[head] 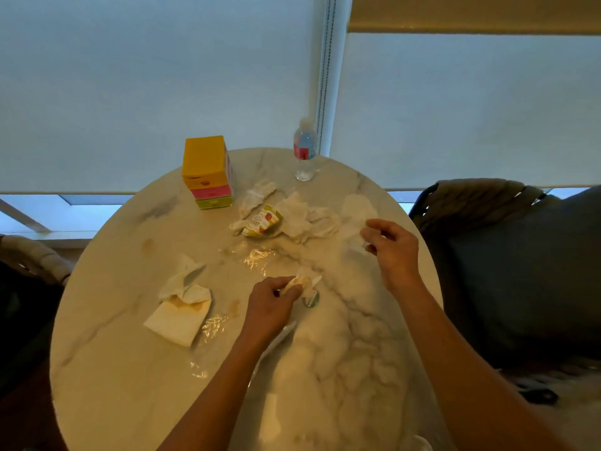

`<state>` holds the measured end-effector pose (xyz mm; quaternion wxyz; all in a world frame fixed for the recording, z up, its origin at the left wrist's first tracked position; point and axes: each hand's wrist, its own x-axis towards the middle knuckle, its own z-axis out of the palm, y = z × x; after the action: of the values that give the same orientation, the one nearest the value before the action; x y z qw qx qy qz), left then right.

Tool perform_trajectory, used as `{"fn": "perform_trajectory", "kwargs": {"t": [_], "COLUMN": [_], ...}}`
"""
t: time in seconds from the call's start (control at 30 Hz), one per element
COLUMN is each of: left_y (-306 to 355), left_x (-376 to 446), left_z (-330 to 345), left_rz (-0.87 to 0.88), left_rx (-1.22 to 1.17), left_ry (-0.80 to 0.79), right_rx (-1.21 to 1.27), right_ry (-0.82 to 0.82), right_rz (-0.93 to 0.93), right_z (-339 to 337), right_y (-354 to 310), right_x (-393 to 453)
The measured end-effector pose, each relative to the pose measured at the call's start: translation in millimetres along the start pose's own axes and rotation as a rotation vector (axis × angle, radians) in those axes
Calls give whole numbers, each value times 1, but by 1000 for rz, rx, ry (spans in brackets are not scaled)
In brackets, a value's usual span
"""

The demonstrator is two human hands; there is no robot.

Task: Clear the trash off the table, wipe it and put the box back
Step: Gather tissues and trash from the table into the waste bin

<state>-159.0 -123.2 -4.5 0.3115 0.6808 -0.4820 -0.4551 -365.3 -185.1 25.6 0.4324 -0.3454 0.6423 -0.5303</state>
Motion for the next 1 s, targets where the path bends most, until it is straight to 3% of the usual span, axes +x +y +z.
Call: {"fn": "perform_trajectory", "kwargs": {"t": [0.23, 0.57, 0.8, 1.0], "left_y": [3, -20, -81, -160], "left_x": [-66, -182, -236, -246], "left_z": [52, 169, 243, 292], "left_rz": [34, 93, -48, -129], "left_rx": [-38, 18, 101, 180], "left_ry": [-18, -184, -328, -344], "right_rx": [64, -192, -391, -464], "right_ry": [-53, -86, -88, -63], "right_rz": [143, 404, 492, 602], "right_z": [-86, -250, -326, -341], "right_y": [38, 139, 254, 354], "right_x": [-65, -171, -207, -216]}}
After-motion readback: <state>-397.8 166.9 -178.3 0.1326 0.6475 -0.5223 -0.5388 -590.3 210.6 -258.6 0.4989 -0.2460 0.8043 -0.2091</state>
